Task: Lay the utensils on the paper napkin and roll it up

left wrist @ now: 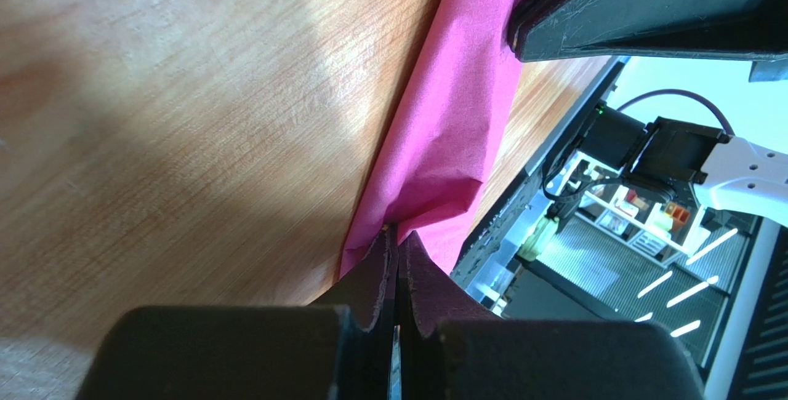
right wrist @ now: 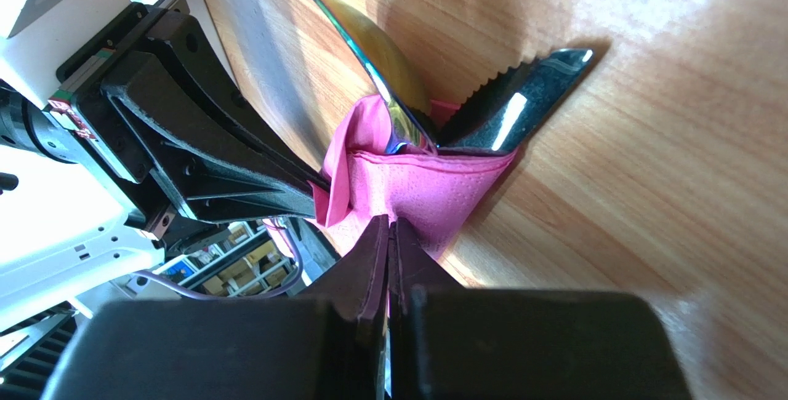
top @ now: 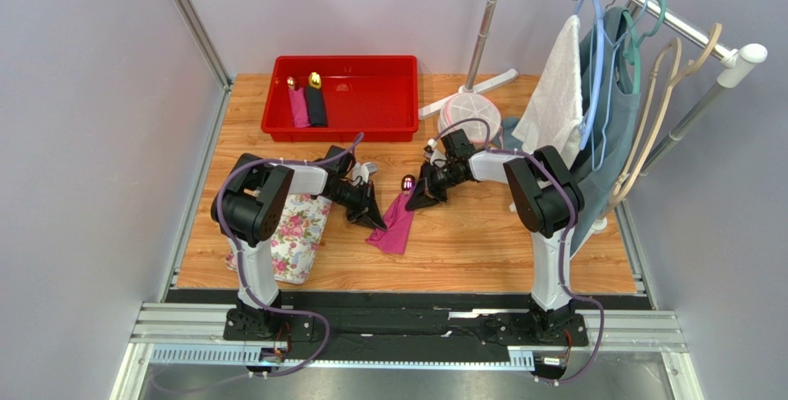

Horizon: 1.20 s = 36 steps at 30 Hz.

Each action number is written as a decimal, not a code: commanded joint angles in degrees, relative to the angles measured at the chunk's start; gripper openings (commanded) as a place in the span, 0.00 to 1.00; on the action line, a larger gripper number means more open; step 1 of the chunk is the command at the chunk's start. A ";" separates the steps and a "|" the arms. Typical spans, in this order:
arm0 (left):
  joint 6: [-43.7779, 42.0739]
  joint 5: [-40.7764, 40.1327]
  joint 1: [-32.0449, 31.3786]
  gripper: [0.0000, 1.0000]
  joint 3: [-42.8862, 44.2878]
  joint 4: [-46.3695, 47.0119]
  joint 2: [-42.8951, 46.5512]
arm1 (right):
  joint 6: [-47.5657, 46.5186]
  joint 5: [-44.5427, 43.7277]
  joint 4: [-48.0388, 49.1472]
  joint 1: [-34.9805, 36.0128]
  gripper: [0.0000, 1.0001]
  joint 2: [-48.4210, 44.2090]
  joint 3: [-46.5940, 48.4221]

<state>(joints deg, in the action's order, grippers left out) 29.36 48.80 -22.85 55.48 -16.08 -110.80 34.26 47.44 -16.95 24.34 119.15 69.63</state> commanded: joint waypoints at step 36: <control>15.72 0.25 -10.90 0.00 0.94 25.04 -1.25 | -2.27 -11.49 -4.67 2.21 0.00 2.93 0.69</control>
<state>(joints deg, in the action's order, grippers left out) 44.31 48.14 -32.82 55.70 4.03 -110.41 34.28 45.04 -19.11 25.61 119.28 70.96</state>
